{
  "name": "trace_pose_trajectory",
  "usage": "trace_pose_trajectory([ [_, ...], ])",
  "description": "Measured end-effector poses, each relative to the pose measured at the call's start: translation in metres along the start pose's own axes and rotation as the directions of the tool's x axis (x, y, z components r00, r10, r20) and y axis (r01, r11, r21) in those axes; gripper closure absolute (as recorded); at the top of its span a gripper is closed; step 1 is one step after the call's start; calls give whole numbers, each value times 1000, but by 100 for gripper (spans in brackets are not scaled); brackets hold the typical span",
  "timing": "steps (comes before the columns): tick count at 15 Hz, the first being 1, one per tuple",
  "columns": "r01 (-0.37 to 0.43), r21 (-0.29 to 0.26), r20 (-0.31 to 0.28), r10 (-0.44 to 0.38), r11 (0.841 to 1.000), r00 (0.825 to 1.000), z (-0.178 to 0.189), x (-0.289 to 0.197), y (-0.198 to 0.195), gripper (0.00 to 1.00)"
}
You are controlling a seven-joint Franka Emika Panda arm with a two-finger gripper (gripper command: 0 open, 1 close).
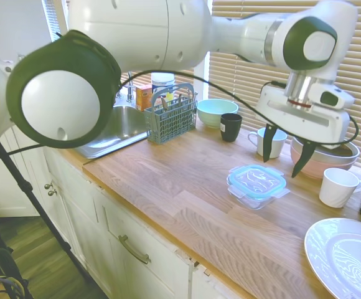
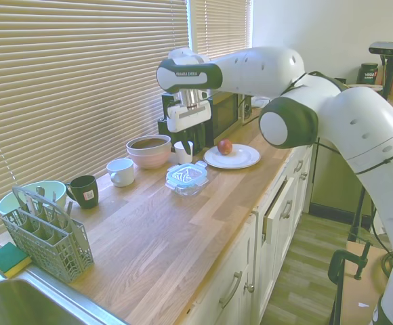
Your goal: Cover the lid of the food container
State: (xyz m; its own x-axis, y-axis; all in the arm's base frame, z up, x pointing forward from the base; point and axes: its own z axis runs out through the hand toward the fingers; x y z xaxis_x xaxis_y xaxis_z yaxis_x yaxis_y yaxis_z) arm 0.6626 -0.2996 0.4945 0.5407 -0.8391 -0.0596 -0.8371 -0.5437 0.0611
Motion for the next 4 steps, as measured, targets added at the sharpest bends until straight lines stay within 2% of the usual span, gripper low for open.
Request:
trace_pose_trajectory([
  [4,41,39,-52,-39,998,998,-56,-34,-10,0],
])
